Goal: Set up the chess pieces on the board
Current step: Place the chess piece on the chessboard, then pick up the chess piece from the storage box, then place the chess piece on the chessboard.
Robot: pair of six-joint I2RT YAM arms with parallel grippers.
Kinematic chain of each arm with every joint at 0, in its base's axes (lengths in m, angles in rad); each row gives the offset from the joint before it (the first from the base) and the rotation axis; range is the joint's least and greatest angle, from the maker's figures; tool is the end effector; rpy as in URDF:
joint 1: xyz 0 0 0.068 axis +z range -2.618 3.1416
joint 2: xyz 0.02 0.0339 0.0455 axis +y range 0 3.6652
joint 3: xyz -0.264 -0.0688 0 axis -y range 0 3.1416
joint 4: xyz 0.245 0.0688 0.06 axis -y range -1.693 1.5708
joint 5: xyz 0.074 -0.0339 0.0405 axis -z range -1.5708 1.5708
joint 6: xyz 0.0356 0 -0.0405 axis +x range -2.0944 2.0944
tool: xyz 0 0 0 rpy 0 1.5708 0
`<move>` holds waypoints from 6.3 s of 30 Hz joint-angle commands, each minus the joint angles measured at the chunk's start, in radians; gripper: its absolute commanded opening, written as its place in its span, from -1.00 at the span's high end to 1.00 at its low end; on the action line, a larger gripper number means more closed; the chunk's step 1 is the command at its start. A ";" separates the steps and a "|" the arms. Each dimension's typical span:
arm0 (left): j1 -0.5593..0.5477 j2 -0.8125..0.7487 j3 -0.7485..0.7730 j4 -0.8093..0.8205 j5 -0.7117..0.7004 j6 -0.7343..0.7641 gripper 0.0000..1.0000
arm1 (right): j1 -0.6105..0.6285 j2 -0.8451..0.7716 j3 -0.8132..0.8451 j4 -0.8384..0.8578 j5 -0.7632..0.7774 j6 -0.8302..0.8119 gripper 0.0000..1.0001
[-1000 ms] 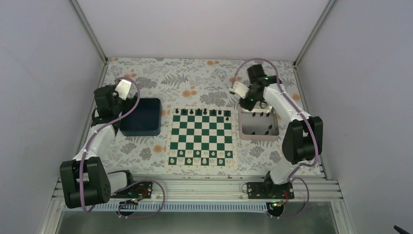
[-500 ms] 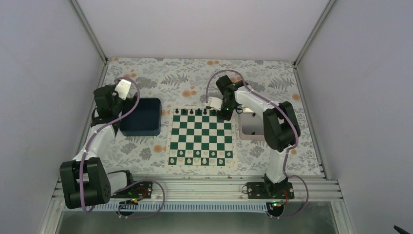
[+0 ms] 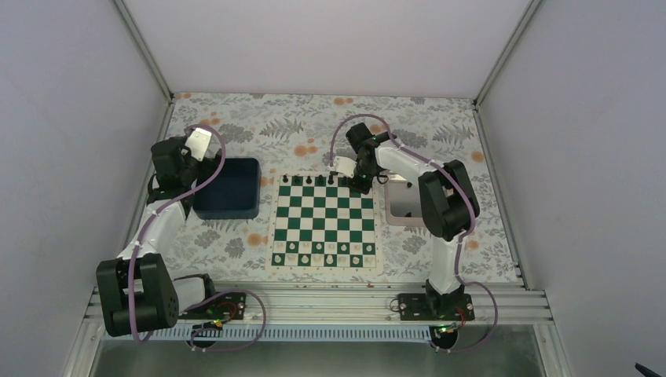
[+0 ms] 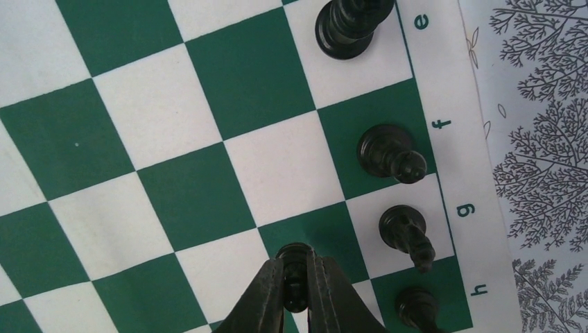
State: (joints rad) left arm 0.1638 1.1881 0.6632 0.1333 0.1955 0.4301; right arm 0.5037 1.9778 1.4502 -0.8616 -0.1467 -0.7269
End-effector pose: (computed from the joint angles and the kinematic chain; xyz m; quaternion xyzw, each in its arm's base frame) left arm 0.2618 0.0363 0.2460 0.1636 0.8127 0.0844 0.5529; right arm 0.3357 0.1909 0.1770 -0.5787 0.8072 0.0625 0.0980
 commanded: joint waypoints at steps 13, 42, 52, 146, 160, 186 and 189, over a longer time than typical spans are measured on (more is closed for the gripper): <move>0.006 -0.013 0.004 0.008 0.024 -0.007 -1.00 | -0.013 0.060 -0.017 0.042 0.021 0.013 0.82; 0.006 -0.007 0.004 0.009 0.026 -0.004 -1.00 | -0.031 0.020 0.012 0.004 -0.026 0.003 0.52; 0.006 -0.013 0.006 0.009 0.018 -0.007 -1.00 | -0.037 -0.126 0.069 -0.075 0.005 0.021 0.48; 0.008 -0.021 -0.002 0.011 0.034 -0.004 -1.00 | 0.075 0.055 0.043 0.045 0.017 0.060 0.84; 0.008 -0.024 -0.003 0.009 0.037 -0.004 -1.00 | 0.075 0.067 0.025 0.064 0.025 0.060 0.82; 0.013 -0.027 -0.001 0.008 0.042 -0.003 -1.00 | -0.034 -0.342 0.030 -0.115 0.127 0.074 0.42; 0.013 -0.032 0.000 0.006 0.041 -0.004 -1.00 | -0.146 -0.405 -0.022 -0.121 0.134 0.041 0.39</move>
State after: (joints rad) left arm 0.1684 1.1767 0.6632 0.1333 0.2157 0.4301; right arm 0.4831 1.6371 1.4879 -0.9298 -0.0608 -0.6613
